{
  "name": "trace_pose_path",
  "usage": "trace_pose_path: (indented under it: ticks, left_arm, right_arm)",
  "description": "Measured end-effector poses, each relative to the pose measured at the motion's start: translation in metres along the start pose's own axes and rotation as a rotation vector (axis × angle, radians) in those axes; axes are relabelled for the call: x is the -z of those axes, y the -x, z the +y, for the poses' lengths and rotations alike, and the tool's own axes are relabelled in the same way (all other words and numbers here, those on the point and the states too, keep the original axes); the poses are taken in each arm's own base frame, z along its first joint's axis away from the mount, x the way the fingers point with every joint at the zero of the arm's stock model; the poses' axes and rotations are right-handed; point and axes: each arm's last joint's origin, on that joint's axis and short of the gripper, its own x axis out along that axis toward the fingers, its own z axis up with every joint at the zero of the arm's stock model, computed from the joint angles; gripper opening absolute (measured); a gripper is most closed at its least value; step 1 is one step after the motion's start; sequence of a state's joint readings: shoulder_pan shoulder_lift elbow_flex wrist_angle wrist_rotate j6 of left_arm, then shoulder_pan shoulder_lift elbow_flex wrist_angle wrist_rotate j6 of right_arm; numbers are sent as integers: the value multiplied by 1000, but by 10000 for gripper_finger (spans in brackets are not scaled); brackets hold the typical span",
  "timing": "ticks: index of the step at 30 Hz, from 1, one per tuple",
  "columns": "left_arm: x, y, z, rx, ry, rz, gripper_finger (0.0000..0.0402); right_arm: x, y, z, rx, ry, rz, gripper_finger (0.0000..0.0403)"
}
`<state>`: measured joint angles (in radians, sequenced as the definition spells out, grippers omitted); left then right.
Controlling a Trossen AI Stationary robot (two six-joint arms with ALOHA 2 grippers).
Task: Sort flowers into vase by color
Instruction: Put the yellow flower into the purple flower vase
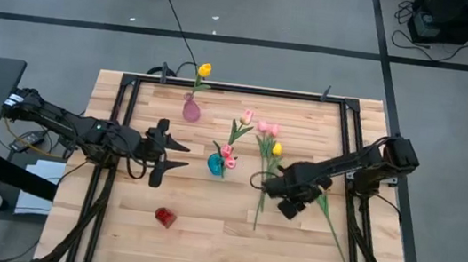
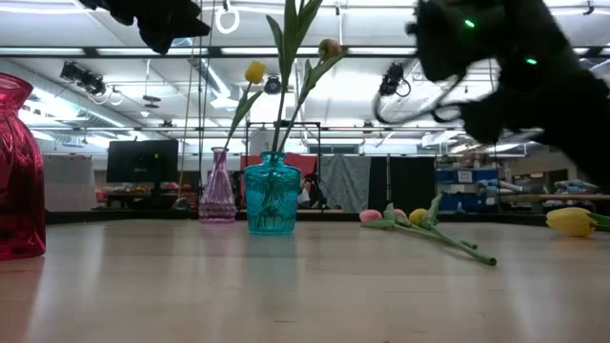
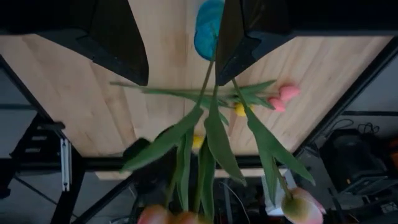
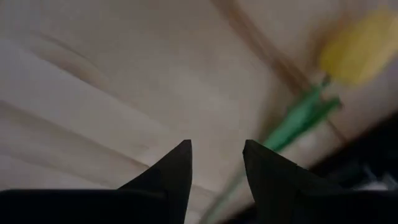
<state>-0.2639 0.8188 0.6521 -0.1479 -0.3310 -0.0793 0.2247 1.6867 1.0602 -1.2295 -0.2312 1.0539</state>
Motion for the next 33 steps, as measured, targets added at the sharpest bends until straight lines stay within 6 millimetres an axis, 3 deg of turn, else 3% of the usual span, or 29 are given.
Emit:
trace_pose_path:
  ticks: [9,16,25,33]
  left_arm:
    - [2,0,0,-1,-2,15,193]
    - [2,0,0,-1,-3,16,193]
    - [3,0,0,-2,-7,29,193]
    - [3,0,0,-3,-7,29,193]
  right_arm:
    - [31,-41,-7,46,-37,151,128]
    - [45,-48,-21,19,-48,146,121]
    - [49,-69,-47,-84,-132,115,120]
    - [56,-71,-49,-90,-143,125,120]
